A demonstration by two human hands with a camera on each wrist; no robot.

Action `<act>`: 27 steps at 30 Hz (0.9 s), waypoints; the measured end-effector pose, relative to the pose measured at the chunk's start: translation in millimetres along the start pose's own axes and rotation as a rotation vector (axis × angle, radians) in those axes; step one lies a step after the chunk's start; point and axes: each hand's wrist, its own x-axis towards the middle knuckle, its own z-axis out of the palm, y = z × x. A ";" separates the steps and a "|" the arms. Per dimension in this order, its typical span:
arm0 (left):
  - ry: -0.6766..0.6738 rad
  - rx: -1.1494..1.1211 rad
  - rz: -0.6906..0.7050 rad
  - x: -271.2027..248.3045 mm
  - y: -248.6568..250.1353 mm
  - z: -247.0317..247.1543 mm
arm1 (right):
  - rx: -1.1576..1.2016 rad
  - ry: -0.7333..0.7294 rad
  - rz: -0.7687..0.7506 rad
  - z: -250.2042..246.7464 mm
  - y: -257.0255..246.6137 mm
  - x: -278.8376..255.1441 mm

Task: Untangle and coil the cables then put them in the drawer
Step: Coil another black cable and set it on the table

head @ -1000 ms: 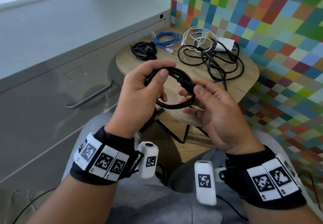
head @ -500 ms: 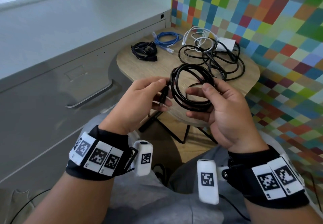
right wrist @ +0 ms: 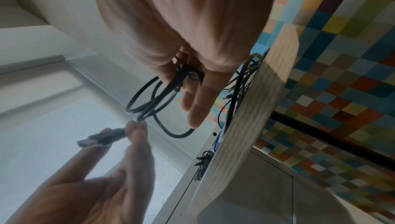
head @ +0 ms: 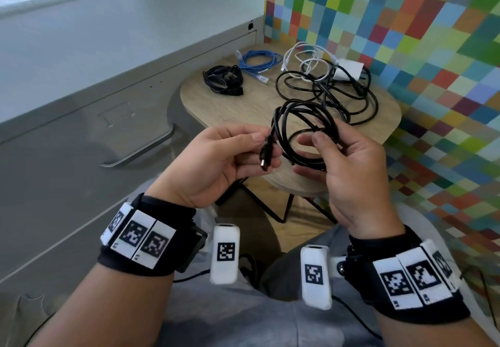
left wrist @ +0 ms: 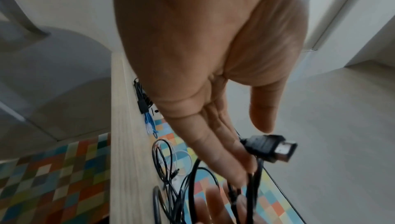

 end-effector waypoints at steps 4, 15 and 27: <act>0.067 0.085 0.047 3.5 -6.7 11.7 | -0.025 0.008 -0.007 1.1 1.2 -0.5; 0.317 0.248 0.203 9.1 -10.7 18.5 | 0.232 -0.130 0.149 5.6 -8.4 -6.1; 0.396 0.681 0.142 5.9 -4.6 3.8 | 0.038 -0.141 -0.038 6.4 -3.9 -6.5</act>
